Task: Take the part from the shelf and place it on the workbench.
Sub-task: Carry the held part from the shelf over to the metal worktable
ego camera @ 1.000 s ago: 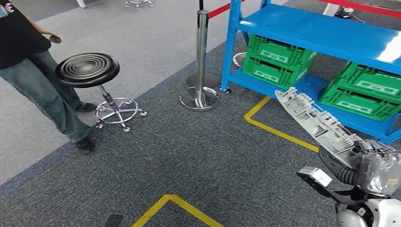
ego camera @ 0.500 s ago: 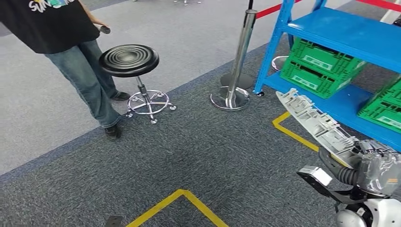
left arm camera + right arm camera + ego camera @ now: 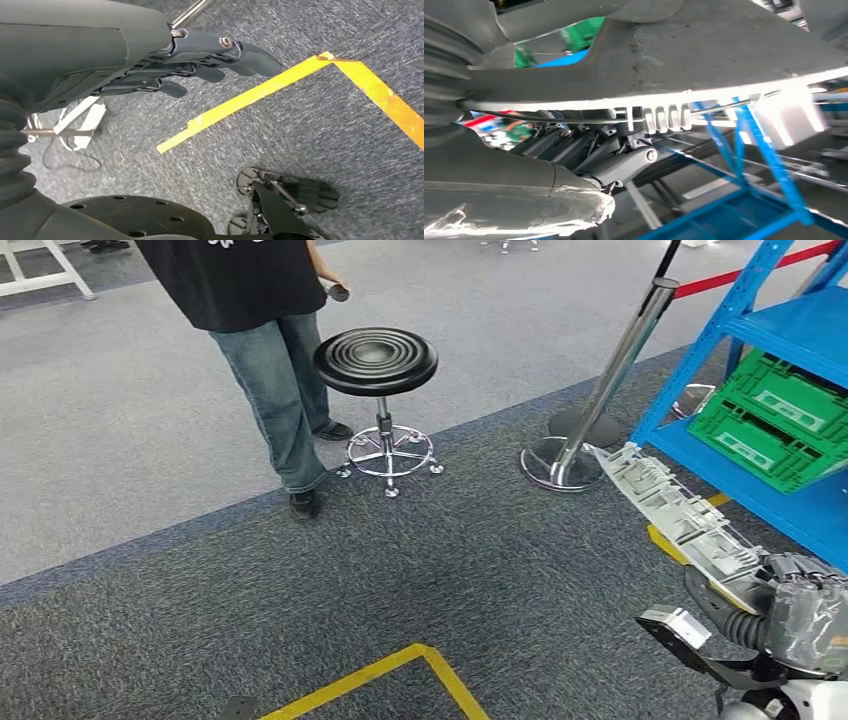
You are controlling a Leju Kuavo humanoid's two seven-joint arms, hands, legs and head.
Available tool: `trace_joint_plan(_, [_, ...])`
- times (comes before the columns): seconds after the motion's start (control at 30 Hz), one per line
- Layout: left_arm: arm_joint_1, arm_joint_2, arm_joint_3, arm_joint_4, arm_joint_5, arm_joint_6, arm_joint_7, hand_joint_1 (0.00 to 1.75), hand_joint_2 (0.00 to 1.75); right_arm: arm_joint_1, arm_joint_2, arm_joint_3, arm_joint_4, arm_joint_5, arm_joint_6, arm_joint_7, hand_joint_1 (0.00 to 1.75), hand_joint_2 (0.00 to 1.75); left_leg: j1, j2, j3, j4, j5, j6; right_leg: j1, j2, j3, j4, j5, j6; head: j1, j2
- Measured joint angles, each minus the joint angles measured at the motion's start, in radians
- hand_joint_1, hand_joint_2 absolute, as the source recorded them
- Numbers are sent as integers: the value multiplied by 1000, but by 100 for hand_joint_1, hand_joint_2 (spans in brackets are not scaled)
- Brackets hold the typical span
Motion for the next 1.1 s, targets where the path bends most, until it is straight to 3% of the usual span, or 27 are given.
trace_joint_plan(0.03, [0,0,0,0,0,0,0,0,175,-1,0,0,-1,0,0,0,175,175,2,-10,-5,1,1,-5,0,9,9,-17,-1,-2,0,0])
trace_joint_plan(0.1, [2,3,-2,0,0,0,1,0,175,-2,0,1,-2,0,0,2,175,175,5,-28,-12,2,4,-16,1,-9,15,-24,-1,-7,0,0])
trace_joint_plan(0.13, [4,4,-2,0,0,0,1,0,175,-2,1,1,-2,0,0,4,175,175,4,-19,-14,8,-1,-21,-1,-21,19,-27,0,-11,-2,0])
trace_joint_plan(0.17, [5,5,-3,1,0,0,1,0,175,-2,1,1,-2,0,0,5,175,175,2,3,-24,29,-16,-27,-3,-34,24,-31,0,-17,-5,0])
trace_joint_plan(0.23, [2,6,-4,1,0,-1,1,0,175,-1,1,0,-4,-1,0,8,175,175,4,66,-75,133,-70,-39,-4,-63,32,-35,-2,-25,-12,0])
trace_joint_plan(0.3, [-1,6,-5,1,0,-1,1,0,175,-1,1,0,-4,-1,0,8,175,175,13,96,-141,256,-115,-48,-2,-93,36,-35,-7,-28,-14,0])
trace_joint_plan(0.33, [0,6,-6,1,0,-1,1,0,175,0,1,0,-4,-1,0,8,175,175,16,101,-156,280,-113,-51,-2,-107,38,-35,-9,-27,-14,0])
trace_joint_plan(0.37, [1,6,-6,1,0,-1,1,0,175,-1,1,0,-4,-1,0,9,175,175,19,104,-150,267,-93,-52,-2,-120,41,-35,-12,-25,-14,0])
trace_joint_plan(0.4, [1,7,-6,1,0,-1,1,0,175,-1,1,0,-4,-1,0,9,175,175,21,113,-124,215,-59,-52,-2,-132,45,-35,-15,-23,-14,0])
trace_joint_plan(0.47, [-1,7,-7,1,-1,-1,2,0,175,-1,1,1,-4,-2,0,10,175,175,14,164,-55,82,-4,-45,2,-156,55,-34,-24,-13,-15,0])
trace_joint_plan(0.53, [-5,7,-8,1,-2,-2,2,0,175,-3,1,0,-4,-2,0,13,175,175,4,201,-22,14,6,-31,8,-179,61,-34,-32,-3,-14,0])
trace_joint_plan(0.6, [-5,8,-12,1,-3,-2,5,0,175,-5,1,1,-4,-1,0,16,175,175,1,183,-23,7,3,-17,10,-203,69,-39,-38,7,-13,0])
trace_joint_plan(0.63, [-3,8,-13,1,-3,-2,6,0,175,-6,1,1,-4,-1,0,17,175,175,1,169,-22,4,4,-11,8,-197,71,-37,-44,13,-12,0])
trace_joint_plan(0.7, [-3,8,-16,1,-3,-2,8,0,175,-6,1,1,-4,0,0,19,175,175,5,142,-17,-2,8,2,3,-144,47,22,-83,19,-7,0])
trace_joint_plan(0.77, [-5,8,-17,1,-3,-2,8,0,175,-4,1,1,-4,2,0,19,175,175,6,114,-16,-2,8,10,1,-86,-23,156,-143,19,-2,0])
trace_joint_plan(0.8, [-5,7,-18,1,-3,-2,8,0,175,-3,1,1,-4,4,0,19,175,175,5,99,-16,-2,7,12,2,-76,-60,220,-163,18,-1,0])
trace_joint_plan(0.83, [-5,7,-19,1,-3,-2,8,0,175,-2,1,1,-4,6,0,20,175,175,3,84,-15,-2,7,13,3,-73,-86,255,-165,17,-1,0])
trace_joint_plan(0.87, [-4,7,-20,1,-3,-2,8,0,175,-1,1,1,-4,9,0,22,175,175,2,68,-12,-2,6,13,4,-71,-95,253,-145,14,-1,0])
trace_joint_plan(0.9, [-3,7,-21,1,-3,-2,9,0,175,-1,1,1,-4,11,0,25,175,175,2,53,-9,-2,6,13,4,-65,-83,209,-107,10,-1,0])
trace_joint_plan(0.97, [-3,7,-22,1,-3,-2,9,0,175,-1,1,1,-4,13,0,27,175,175,1,25,-5,-1,4,10,4,-28,-30,71,-27,0,-1,0])
trace_joint_plan(1.03, [-4,6,-23,1,-3,-3,9,0,175,-2,1,1,-4,14,0,28,175,175,2,3,-9,1,4,3,4,4,11,-14,-1,-6,-1,0])
trace_joint_plan(1.1, [-2,5,-23,1,-3,-3,10,0,175,-2,1,2,-4,15,0,28,175,175,6,-18,-16,1,8,-8,5,-3,22,-29,-4,-8,-1,0])
